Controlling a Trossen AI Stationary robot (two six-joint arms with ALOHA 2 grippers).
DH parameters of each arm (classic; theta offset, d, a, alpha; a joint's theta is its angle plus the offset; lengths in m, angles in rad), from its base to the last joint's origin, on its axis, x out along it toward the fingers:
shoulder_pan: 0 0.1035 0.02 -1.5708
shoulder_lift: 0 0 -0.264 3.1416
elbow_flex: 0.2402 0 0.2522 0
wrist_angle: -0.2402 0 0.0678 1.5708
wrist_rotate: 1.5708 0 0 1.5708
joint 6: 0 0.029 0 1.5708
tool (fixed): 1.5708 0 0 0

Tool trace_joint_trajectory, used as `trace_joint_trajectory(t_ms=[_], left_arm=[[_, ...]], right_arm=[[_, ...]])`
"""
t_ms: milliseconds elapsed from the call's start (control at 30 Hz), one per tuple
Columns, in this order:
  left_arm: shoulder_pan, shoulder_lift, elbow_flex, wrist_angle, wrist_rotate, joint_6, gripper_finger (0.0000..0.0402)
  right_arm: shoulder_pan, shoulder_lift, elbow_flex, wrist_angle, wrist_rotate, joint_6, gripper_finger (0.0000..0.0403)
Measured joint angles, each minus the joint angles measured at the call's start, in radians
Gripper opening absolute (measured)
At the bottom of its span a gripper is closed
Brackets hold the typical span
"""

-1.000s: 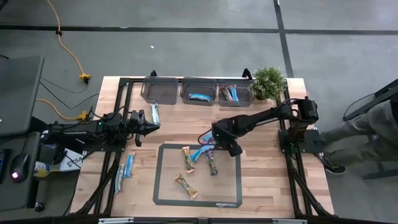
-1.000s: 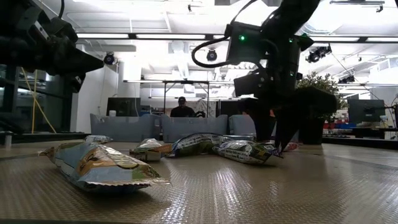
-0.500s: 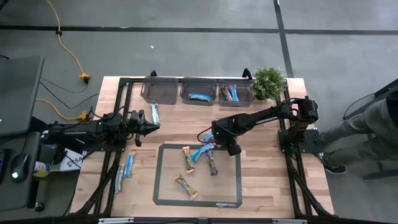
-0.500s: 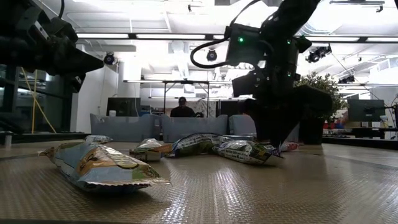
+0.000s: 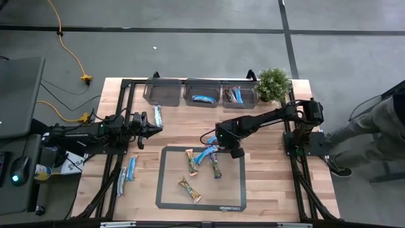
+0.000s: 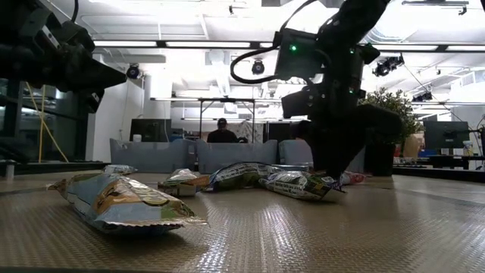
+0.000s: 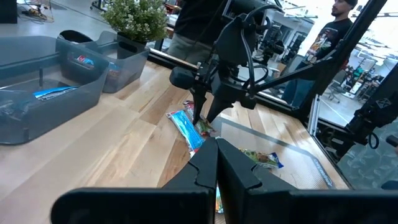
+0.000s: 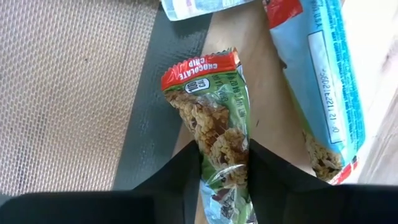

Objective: Pick and place Granola Bars by type
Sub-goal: Put the red granola bar into the right black bin

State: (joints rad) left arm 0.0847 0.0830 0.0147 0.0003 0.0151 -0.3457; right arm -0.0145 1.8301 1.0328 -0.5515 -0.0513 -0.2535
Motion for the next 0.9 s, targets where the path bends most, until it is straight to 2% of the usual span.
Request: trace_joint_trajectory(t_ms=[167,500,600,733,900], left_arm=[[0.0,0.0,0.0,0.0,0.0,0.0,0.0],[0.0,0.0,0.0,0.0,0.0,0.0,0.0],[0.0,0.0,0.0,0.0,0.0,0.0,0.0],[0.0,0.0,0.0,0.0,0.0,0.0,0.0],[0.0,0.0,0.0,0.0,0.0,0.0,0.0]], right_arm=[[0.001,-0.025,-0.005,0.028,-0.008,0.043,0.0098],[0.003,-0.073,-0.004,0.129,-0.092,0.151,0.0098],[0.003,-0.084,-0.003,0.168,-0.149,0.161,0.0098],[0.003,-0.097,-0.003,0.271,-0.249,0.211,0.0098],[0.003,-0.118,-0.002,0.466,-0.264,0.313,0.0098]])
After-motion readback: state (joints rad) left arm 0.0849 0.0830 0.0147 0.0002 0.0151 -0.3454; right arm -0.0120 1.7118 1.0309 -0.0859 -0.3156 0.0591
